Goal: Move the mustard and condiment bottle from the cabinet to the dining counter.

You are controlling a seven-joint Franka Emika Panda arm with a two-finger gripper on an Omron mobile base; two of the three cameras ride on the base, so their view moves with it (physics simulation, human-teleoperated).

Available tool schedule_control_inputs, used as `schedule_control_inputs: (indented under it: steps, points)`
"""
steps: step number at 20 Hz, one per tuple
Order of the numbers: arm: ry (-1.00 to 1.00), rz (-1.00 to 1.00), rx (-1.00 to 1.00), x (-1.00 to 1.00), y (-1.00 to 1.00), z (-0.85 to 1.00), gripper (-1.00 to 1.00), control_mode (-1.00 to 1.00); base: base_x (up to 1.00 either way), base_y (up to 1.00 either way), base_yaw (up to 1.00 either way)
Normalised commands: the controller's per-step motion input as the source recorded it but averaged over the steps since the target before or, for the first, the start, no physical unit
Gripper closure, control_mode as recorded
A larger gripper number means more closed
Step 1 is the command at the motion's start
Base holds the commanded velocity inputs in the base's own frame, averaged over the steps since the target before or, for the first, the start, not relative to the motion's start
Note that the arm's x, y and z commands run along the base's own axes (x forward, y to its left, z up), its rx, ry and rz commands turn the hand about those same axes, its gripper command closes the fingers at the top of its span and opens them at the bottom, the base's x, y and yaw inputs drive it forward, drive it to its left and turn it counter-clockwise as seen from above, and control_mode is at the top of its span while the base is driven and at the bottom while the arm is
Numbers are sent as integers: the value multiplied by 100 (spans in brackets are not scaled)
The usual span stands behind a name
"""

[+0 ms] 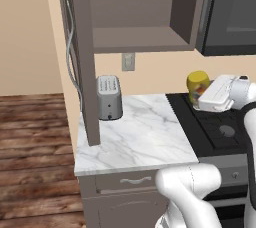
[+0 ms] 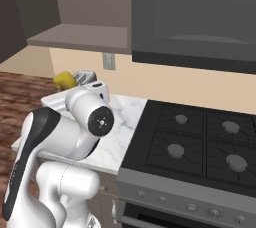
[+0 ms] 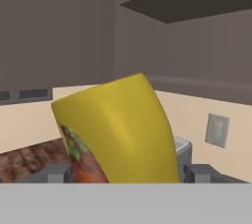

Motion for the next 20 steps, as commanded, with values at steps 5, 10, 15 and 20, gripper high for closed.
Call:
schedule_control_inputs:
  steps: [5,10,15,20]
  points:
    - [3,0,0,-18,0,-16,100,-100,0,0,0]
    - [4,0,0,-6,0,-12,100,-100,0,0,0]
    - [4,0,0,-2,0,-10,100,-100,0,0,0]
    - [2,0,0,-2,-5,-10,100,-100,0,0,0]
